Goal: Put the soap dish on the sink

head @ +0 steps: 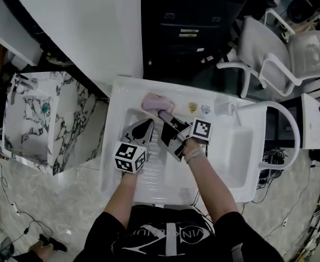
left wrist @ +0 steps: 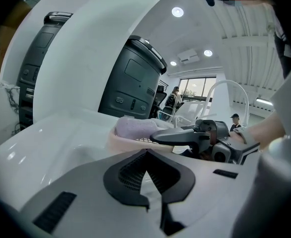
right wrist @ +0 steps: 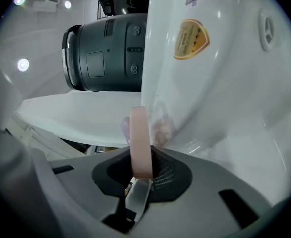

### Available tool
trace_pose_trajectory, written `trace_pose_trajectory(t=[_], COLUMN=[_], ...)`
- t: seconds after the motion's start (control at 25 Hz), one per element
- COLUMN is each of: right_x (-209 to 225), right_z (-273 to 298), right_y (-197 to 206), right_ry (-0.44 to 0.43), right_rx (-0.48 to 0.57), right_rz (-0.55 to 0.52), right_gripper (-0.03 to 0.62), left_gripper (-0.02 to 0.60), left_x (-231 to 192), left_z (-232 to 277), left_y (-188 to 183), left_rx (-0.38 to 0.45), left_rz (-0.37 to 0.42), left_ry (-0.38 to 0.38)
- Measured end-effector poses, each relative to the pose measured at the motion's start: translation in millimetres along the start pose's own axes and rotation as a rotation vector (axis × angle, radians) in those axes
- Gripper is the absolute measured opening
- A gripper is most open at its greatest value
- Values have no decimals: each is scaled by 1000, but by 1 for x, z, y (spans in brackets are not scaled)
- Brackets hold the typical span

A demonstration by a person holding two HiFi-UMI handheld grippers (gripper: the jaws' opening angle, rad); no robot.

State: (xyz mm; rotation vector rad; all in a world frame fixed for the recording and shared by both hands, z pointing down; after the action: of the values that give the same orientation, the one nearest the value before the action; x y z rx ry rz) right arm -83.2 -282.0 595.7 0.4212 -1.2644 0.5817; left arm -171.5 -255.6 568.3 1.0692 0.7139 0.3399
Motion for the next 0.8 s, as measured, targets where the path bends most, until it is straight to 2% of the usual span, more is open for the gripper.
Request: trace_pose_trajectory(t=[0.16,0.8], right_x=[-2,-1], right_z=[9,17], right_y=[1,-4], right_ry=[35,14], right_rx=[-47,-62], right_rz=[-15,82], right_gripper=[71,72], left_gripper=[12,12], left_x=[-3,-10], left_z=[4,16], left_y=[0,4], left_rx=[-6,-85], left_rz=[-10,-25], left_ry=[2,-14])
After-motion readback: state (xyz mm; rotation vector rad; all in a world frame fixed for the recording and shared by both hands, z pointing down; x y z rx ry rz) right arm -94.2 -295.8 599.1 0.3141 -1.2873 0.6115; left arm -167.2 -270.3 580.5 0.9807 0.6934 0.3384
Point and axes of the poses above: the fingertips, and each gripper's own axes: z forward along the fingers, x to its right, y out of its underside, the point moved 3 cm from there along -z, backward along the fingers, and after that the axes turned 4 degrees about y, right-handed, at the moved point
